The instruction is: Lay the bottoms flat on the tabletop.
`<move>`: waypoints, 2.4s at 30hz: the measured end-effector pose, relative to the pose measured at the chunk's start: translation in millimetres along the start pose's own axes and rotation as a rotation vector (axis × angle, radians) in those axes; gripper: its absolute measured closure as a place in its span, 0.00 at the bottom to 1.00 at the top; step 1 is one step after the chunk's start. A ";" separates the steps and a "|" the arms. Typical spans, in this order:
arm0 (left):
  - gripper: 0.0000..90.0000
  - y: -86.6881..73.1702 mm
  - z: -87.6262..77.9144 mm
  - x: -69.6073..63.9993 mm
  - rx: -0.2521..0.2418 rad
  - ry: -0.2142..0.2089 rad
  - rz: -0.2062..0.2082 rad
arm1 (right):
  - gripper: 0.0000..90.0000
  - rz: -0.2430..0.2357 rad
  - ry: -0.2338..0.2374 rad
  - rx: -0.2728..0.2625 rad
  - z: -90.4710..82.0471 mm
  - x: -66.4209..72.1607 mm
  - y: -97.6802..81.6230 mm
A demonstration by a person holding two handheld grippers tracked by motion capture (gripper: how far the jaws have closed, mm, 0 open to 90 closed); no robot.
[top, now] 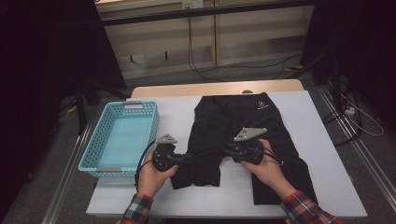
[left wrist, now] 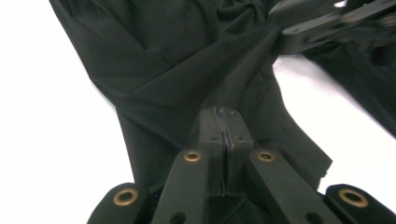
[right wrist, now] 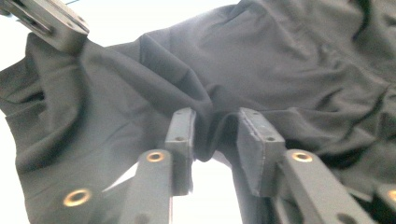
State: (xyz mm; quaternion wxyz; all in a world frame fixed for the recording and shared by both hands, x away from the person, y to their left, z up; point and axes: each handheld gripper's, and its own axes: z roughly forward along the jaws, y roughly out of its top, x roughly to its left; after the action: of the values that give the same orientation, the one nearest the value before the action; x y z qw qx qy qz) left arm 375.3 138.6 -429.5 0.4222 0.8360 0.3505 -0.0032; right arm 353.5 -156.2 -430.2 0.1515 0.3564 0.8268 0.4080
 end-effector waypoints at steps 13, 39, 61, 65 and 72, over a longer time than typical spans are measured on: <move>0.98 2.2 2.5 0.3 -0.013 0.031 0.006 | 0.67 -0.061 0.202 0.077 15.0 41.0 -9.5; 0.57 -8.1 -12.2 -2.4 -0.047 0.123 0.041 | 1.00 -0.111 0.225 0.141 -28.5 31.5 -38.7; 0.95 -5.5 26.7 -5.9 0.062 0.142 0.007 | 1.00 -0.109 0.227 0.115 -29.2 32.9 -33.6; 0.99 -2.8 25.6 -4.5 0.044 0.132 -0.040 | 1.00 -0.107 0.226 0.116 -27.3 33.9 -33.0; 0.99 8.9 -7.9 6.4 -0.114 0.105 -0.105 | 1.00 -0.097 0.229 0.094 -29.3 30.6 -32.8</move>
State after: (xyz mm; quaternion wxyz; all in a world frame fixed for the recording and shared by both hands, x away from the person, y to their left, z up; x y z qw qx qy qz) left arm 383.0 144.4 -420.0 0.4493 0.7903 0.4149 0.0383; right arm 300.9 -164.5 -436.5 0.0589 0.2739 0.8732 0.3988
